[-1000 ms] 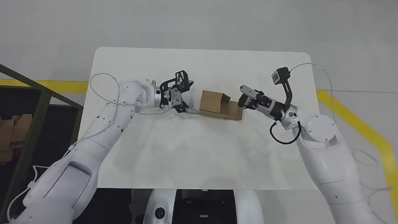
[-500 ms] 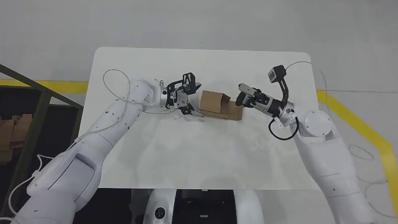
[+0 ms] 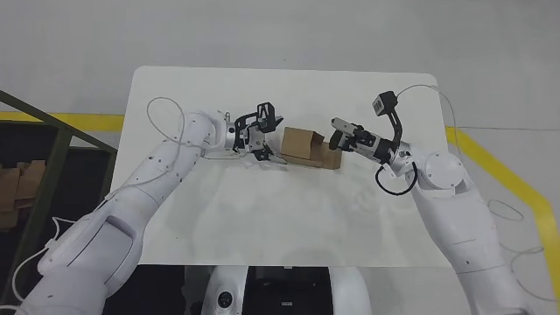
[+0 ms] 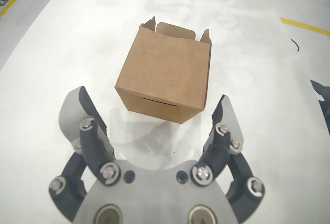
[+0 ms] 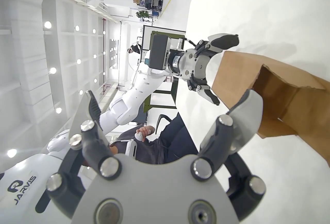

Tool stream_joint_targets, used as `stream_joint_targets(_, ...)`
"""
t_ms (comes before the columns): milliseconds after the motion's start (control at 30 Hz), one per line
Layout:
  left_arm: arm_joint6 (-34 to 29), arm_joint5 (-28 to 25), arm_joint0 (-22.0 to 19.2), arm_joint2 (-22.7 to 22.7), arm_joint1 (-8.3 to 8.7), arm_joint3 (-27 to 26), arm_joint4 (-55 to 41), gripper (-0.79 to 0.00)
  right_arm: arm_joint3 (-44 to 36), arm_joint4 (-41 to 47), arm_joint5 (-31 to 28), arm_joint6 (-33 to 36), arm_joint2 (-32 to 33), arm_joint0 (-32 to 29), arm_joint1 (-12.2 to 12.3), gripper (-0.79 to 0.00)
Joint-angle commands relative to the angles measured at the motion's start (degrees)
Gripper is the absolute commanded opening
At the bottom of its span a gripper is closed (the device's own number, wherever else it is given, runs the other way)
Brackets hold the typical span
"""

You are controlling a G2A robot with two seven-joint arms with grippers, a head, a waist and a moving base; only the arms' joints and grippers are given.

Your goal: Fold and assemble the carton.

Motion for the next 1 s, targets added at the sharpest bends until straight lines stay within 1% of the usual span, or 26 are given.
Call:
stream_joint_targets(0, -1.5, 0.9, 0.1, 0.0, -0.04, 1.1, 0.1, 0.0, 0.0, 0.0, 0.0, 0.0, 0.0, 0.0, 0.0, 0.0)
stream_joint_targets(67, -0.2, -0.7, 0.0, 0.2, -0.13, 1.9, 0.0, 0.0, -0.6, -0.5, 0.6, -0.8, -0.2, -0.4, 0.0, 0.0)
stream_joint_targets(133, 0.6, -0.3, -0.7, 0.8, -0.12, 3.0, 2.7, 0.0, -1.0, -1.1, 1.5, -1.0, -0.2, -0.4, 0.1, 0.0)
stream_joint_targets(200, 4.1, -1.1, -0.9, 1.2, -0.15, 4.3, 3.7, 0.0, -1.1, -1.1, 2.0, -0.6, -0.1, -0.5, 0.1, 0.0)
stream_joint_targets(333, 11.9, -1.5, -2.0, 2.7, 0.02, 4.8, 9.3, 0.0, -1.3, -1.8, 2.3, 0.7, 0.3, -0.7, 0.4, 0.0)
stream_joint_targets(433, 17.7, 0.0, -2.8, 4.0, 0.15, 5.3, 13.6, 0.0, -1.3, -3.2, 2.7, 2.5, 0.6, -1.0, 0.7, 0.0)
stream_joint_targets(500, 20.5, 0.7, -3.4, 4.9, -0.01, 6.2, 15.4, 0.0, -1.0, -3.9, 2.9, 3.5, 0.8, -1.1, 0.9, 0.0)
stream_joint_targets(667, 24.9, 2.2, -5.3, 6.9, -1.08, 9.0, 17.3, 0.0, -0.6, -4.9, 1.9, 6.1, 1.4, -1.9, 1.4, 0.0)
stream_joint_targets(800, 27.1, 1.3, -6.9, 8.9, -2.3, 11.0, 18.3, 0.0, -0.5, -4.7, 0.0, 10.1, 2.4, -2.9, 2.0, 0.0)
stream_joint_targets(967, 29.1, 0.7, -8.7, 11.2, -3.96, 13.8, 19.0, 0.0, -0.4, -4.0, -0.9, 12.7, 3.5, -3.7, 2.5, 0.0)
